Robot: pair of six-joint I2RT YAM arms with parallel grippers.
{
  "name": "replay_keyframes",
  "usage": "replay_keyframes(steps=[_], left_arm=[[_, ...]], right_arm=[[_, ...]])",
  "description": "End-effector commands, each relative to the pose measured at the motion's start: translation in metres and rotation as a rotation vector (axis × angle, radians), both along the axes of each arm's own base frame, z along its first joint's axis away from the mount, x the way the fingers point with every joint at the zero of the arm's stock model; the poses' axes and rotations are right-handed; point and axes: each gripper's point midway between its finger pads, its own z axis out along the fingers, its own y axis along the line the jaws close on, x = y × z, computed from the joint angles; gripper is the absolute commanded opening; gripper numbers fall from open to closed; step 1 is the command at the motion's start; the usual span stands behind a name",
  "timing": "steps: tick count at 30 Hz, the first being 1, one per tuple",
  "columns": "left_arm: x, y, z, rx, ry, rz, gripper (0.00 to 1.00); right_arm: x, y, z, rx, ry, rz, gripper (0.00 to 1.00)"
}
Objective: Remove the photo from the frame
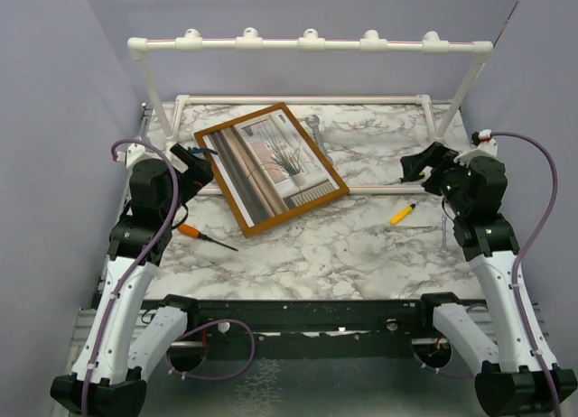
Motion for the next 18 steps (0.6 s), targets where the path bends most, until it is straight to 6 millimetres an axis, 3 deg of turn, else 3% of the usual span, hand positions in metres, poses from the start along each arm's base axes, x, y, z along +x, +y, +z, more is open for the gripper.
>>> replay_keyframes(steps=[1,5,11,18], left_arm=[[-0.01,0.013,-0.023,0.085,0.098,0.027,0.99],[-0.009,0.012,-0.031,0.091,0.115,0.014,0.99],[-0.002,-0.021,-0.055,0.071,0.149,-0.178,0.99],[-0.003,-0.071,-0.082,-0.07,0.165,-0.427,0.99]], right_arm=[[0.002,0.01,-0.017,0.036,0.05,0.044,1.0],[0.007,0.01,-0.029,0.036,0.083,0.04,1.0],[0.012,0.015,-0.053,0.053,0.137,0.058,0.98],[0.015,0.062,-0.087,0.204,0.222,0.295,0.88]])
